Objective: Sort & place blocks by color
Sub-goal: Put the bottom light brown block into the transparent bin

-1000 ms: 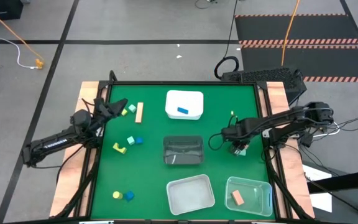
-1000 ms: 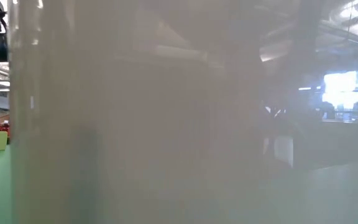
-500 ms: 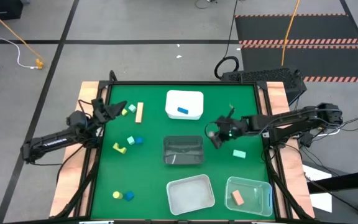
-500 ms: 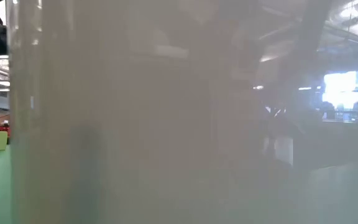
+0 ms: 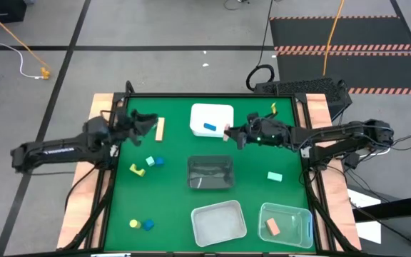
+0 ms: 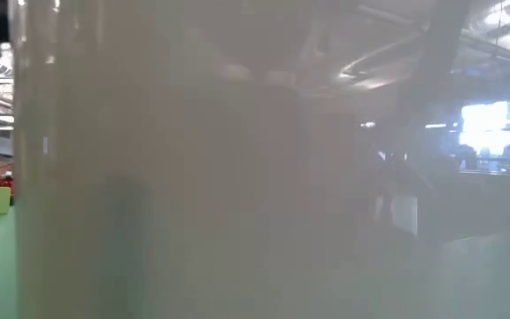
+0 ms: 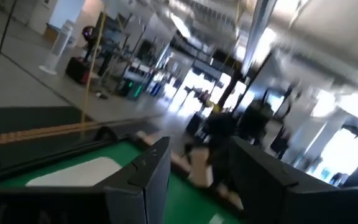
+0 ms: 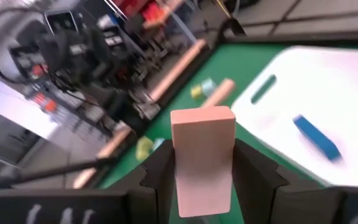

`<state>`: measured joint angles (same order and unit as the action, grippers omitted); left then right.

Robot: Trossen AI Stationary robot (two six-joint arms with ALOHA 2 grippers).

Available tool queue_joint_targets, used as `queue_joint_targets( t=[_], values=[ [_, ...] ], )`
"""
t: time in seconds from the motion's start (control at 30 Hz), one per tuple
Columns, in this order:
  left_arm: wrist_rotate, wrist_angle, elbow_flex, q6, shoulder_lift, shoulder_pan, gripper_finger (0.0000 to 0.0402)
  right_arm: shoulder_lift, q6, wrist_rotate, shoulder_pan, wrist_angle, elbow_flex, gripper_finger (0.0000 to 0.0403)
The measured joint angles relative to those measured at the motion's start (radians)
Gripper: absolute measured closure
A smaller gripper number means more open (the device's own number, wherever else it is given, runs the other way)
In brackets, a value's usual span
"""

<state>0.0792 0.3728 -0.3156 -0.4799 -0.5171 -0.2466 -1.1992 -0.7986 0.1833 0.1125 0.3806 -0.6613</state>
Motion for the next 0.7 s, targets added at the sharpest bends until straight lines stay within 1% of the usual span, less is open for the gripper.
queue_joint_targets(
  t=[0.13,0.3,0.37,0.43,0.53,0.63,0.7],
  values=[
    [0.0,-0.009,-0.111,0.119,-0.184,0.029,0.0238,0.0,0.001,-0.002,0.019,0.085,0.0,0.0288],
    [0.0,-0.003,-0.232,0.201,-0.372,0.054,0.0238,0.0,0.039,-0.055,0.016,0.205,0.0,0.0285],
    [0.001,-0.003,-0.271,0.213,-0.436,0.066,0.0238,0.0,0.045,-0.055,0.009,0.262,-0.001,0.0285],
    [0.008,-0.003,-0.306,0.203,-0.493,0.069,0.0238,0.0,0.062,-0.054,0.003,0.306,-0.001,0.0285],
    [0.017,-0.001,-0.344,0.146,-0.561,0.069,0.0238,0.0,0.082,-0.053,-0.01,0.351,-0.001,0.0284],
    [0.018,-0.001,-0.365,0.077,-0.613,0.069,0.0238,0.0,0.079,-0.056,-0.037,0.356,-0.001,0.0283],
    [0.018,-0.002,-0.374,0.03,-0.636,0.069,0.0238,0.0,0.076,-0.089,-0.062,0.338,-0.001,0.0283]
  ],
)
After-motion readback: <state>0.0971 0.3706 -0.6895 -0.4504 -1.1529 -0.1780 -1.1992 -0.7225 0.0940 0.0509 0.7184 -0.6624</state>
